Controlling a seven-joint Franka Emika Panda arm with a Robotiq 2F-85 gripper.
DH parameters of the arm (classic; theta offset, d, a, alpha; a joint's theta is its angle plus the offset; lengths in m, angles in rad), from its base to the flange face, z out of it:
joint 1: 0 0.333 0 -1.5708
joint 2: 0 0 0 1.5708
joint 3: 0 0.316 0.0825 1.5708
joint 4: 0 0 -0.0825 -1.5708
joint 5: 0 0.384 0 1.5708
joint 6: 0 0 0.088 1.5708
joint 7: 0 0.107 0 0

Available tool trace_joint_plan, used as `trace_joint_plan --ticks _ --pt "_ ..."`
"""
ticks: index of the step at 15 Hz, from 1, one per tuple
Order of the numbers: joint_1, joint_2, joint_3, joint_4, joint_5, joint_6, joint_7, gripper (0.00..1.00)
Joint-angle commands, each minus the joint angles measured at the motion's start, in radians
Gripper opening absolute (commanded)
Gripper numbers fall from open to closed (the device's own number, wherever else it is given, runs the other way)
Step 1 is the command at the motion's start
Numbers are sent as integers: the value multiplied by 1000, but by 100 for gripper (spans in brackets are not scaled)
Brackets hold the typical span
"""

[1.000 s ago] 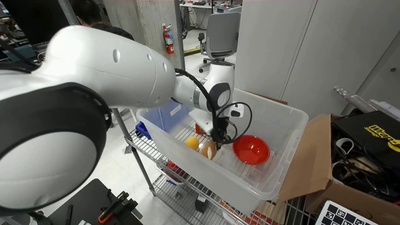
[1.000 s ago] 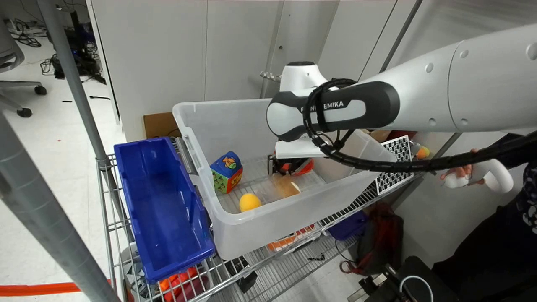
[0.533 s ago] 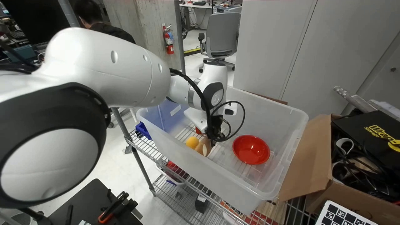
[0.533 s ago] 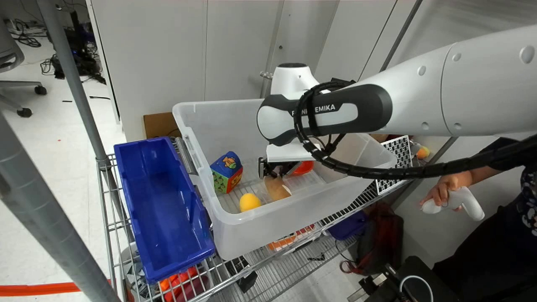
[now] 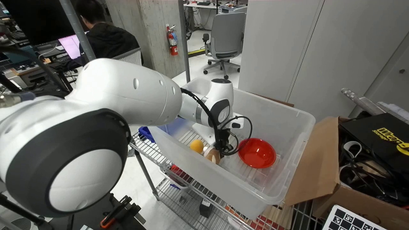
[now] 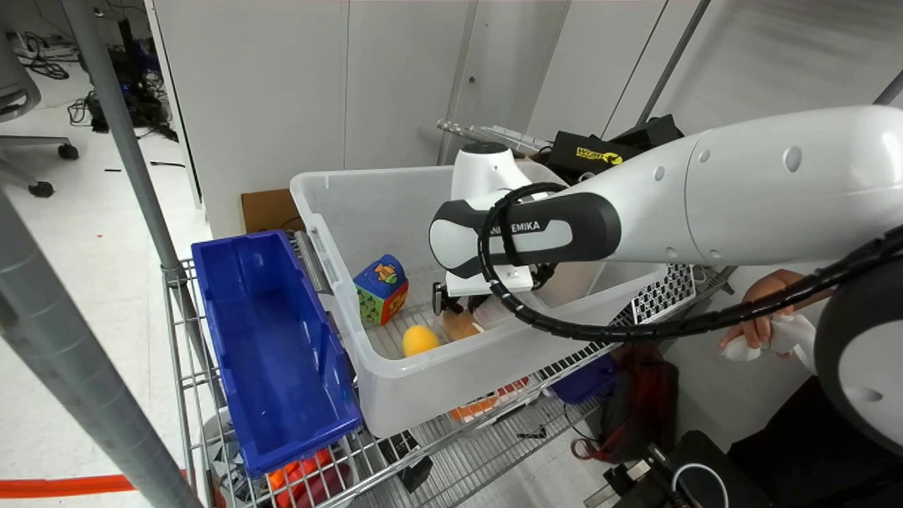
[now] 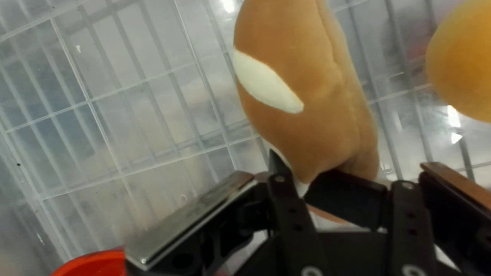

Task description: Move the toy bread in the container to the left

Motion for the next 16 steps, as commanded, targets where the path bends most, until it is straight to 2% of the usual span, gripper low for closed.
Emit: trace_joint_plan --ticks 1,4,8,11,12,14,16 --pt "12 6 -12 18 0 -6 -10 47" --pt "17 -69 -30 -40 -3 -49 16 68" --pt "14 -272 -18 -243 3 -24 -14 98" --pt "-10 -419 20 -371 38 40 -58 100" --pt "3 -285 -6 -217 9 -15 -25 100" --pt "2 -369 4 -292 15 1 -34 100" --pt "2 -402 8 -330 16 3 -36 100"
